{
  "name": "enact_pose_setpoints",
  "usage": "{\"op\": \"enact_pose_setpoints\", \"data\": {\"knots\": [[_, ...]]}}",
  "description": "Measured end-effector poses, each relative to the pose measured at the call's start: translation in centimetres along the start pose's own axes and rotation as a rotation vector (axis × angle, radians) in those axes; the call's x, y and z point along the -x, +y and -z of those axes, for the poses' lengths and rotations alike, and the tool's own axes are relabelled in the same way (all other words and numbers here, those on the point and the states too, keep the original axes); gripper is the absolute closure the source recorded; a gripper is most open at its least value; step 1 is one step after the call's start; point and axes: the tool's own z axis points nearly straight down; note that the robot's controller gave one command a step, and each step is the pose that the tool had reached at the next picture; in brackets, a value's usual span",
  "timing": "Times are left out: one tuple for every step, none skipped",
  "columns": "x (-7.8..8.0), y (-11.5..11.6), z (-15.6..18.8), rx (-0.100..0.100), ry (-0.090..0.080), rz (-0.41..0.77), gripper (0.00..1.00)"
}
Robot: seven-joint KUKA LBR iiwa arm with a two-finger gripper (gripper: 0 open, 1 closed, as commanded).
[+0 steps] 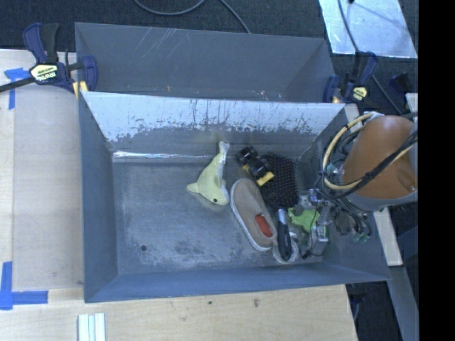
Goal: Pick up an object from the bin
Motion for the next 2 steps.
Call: {"op": "enact_pose_setpoints", "data": {"knots": [[0.26,0.02,0.09,-0.001,-0.009,0.000,1.00],[0.26,0.03,0.09,-0.001,-0.009,0.001,1.00]]}}
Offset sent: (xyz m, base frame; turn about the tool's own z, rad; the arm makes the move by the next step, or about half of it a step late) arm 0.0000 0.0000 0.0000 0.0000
